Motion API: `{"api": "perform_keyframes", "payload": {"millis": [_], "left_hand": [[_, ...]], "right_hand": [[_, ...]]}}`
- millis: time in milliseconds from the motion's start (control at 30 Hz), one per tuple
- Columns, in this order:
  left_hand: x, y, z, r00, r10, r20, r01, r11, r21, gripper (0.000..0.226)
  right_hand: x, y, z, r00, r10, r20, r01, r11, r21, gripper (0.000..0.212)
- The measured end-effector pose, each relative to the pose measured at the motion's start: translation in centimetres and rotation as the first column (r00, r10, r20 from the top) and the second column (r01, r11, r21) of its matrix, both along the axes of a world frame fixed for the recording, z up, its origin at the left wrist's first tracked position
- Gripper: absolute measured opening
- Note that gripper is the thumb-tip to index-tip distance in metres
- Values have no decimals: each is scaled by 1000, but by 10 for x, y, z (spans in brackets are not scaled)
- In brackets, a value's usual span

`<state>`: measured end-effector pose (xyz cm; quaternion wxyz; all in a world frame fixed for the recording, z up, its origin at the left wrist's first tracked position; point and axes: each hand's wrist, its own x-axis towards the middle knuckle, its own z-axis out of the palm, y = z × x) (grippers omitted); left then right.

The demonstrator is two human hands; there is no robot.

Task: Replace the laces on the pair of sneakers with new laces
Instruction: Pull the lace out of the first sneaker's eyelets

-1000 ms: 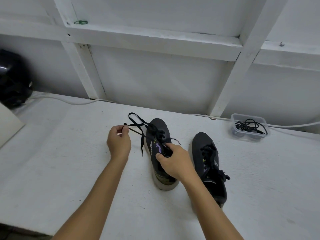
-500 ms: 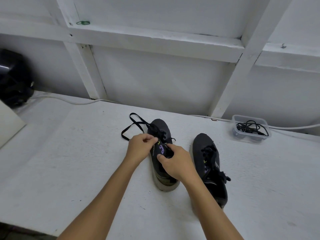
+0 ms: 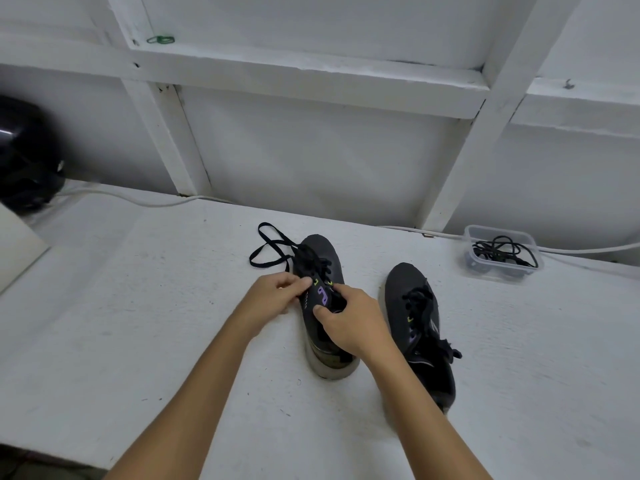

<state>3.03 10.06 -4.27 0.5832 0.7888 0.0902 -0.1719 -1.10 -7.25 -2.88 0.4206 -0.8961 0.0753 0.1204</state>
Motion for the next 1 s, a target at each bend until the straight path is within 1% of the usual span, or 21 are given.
{"api": "perform_keyframes", "payload": {"millis": [100, 200, 300, 333, 367, 433, 467, 500, 600, 700, 733, 767, 800, 833, 867, 933, 1000], "left_hand": [[-1, -12, -3, 989, 65, 131, -70, 997, 35, 15], [2, -18, 0, 983, 76, 169, -90, 993, 74, 9], [4, -24, 1, 978, 84, 188, -108, 987, 123, 9], [5, -24, 1, 975, 112, 189, -135, 984, 113, 9], [6, -23, -1, 971, 166, 174, -179, 982, 63, 11], [6, -19, -4, 954, 287, 84, -274, 952, -135, 13], [6, -17, -5, 947, 317, 46, -300, 929, -218, 13], [5, -15, -6, 945, 326, 33, -307, 916, -258, 12], [4, -13, -6, 947, 318, 48, -293, 916, -276, 10], [6, -13, -8, 955, 286, 73, -262, 935, -239, 10], [7, -13, -8, 959, 271, 79, -248, 943, -221, 11], [7, -13, -8, 962, 261, 85, -240, 948, -208, 11], [7, -13, -9, 962, 260, 89, -238, 950, -203, 11], [7, -14, -9, 961, 262, 90, -240, 949, -204, 11], [7, -14, -10, 960, 266, 89, -244, 947, -208, 11], [6, -15, -11, 958, 276, 81, -253, 942, -220, 11], [6, -15, -12, 956, 284, 73, -261, 938, -231, 11]], "right_hand": [[-1, 0, 1, 1000, 4, 7, -4, 1000, 10, 32], [-1, -1, 3, 1000, 5, 3, -5, 1000, 7, 34], [-2, 0, 2, 1000, 7, -8, -7, 1000, 0, 37], [-2, 0, 2, 1000, 3, -12, -3, 1000, -1, 42], [-2, 0, 2, 1000, -2, -12, 2, 1000, -1, 47], [-2, 0, 3, 1000, -5, -11, 5, 1000, -2, 52], [-1, 0, 3, 1000, -3, -5, 3, 1000, -8, 53], [-1, 1, 3, 1000, -4, -2, 4, 1000, -10, 53], [-3, 1, 5, 1000, 7, -5, -7, 1000, -21, 51], [2, -6, 20, 998, 21, -60, -19, 999, 31, 34], [7, -10, 23, 998, 21, -66, -19, 999, 26, 36], [13, -13, 27, 998, 30, -52, -29, 1000, 12, 38], [19, -15, 27, 999, 39, -23, -40, 999, -21, 34], [25, -15, 28, 999, 55, 0, -54, 998, -45, 25], [29, -14, 29, 996, 84, 9, -83, 994, -64, 20], [38, -11, 31, 987, 160, -18, -161, 982, -96, 27], [46, -8, 33, 974, 219, -54, -225, 963, -147, 28]]}}
